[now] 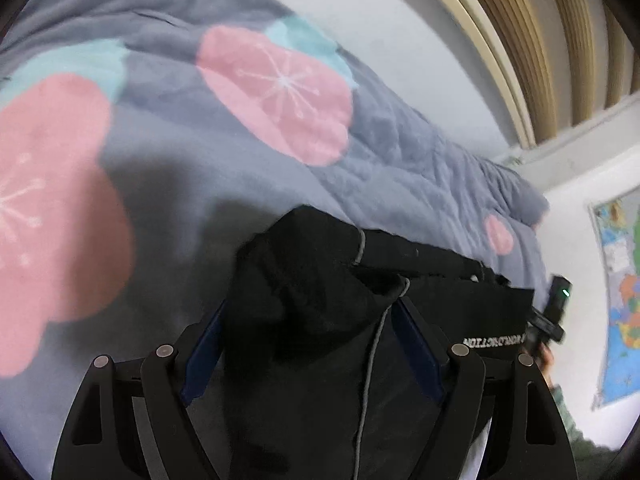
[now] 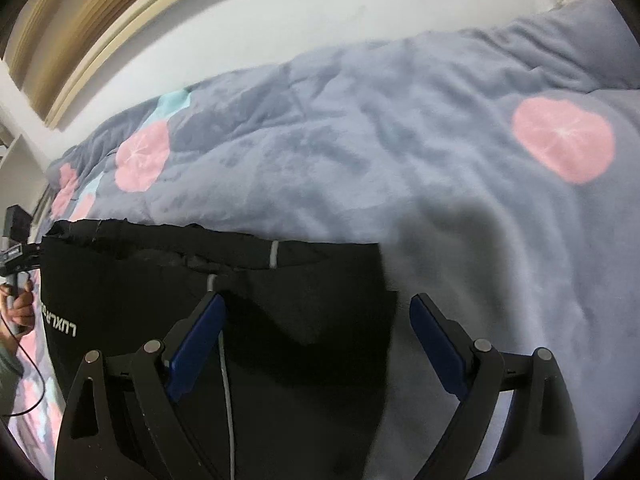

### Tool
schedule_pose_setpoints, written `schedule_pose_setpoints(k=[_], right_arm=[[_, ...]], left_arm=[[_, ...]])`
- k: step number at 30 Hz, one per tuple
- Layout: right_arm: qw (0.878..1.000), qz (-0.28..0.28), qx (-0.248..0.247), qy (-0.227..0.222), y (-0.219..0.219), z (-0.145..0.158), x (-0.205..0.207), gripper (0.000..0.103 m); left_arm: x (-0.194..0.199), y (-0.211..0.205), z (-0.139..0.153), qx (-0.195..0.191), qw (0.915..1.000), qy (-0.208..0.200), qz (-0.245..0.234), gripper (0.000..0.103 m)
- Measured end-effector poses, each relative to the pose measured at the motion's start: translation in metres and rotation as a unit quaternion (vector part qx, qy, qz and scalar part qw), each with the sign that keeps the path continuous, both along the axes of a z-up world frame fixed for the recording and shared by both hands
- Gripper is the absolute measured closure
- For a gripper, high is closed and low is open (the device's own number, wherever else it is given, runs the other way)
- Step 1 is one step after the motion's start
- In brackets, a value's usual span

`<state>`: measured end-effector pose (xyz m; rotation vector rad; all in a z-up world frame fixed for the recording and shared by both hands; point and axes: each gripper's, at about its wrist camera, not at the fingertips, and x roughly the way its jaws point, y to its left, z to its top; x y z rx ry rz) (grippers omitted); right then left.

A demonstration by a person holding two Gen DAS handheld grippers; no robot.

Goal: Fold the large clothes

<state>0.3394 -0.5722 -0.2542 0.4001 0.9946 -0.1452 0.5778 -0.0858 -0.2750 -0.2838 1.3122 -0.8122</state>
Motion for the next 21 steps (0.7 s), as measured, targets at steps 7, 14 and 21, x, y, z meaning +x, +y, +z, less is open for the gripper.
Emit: schedule_pose_setpoints(k=[7,14,21], right_arm=[[1.000,0.002,-0.023,0.005,0.018,-0.002,-0.003,0.086],[0.989,-0.041,-0.125,-0.069,0.021,0.082,-0.017,0.089],[0.988,-0.056,-0.141,0.037,0.016,0.010,0.053,0.089]], left_arm=[[-0.019,-0.014,0.017,0.048,0.9955,-0.080,-0.010,0.089],[-0.018,0.006,0.089,-0.024,0.9896,-0.134,0.047,0.090],[0.028,-0.039,0.018,0.110,0.9864,-0.094,0.079,0.089]])
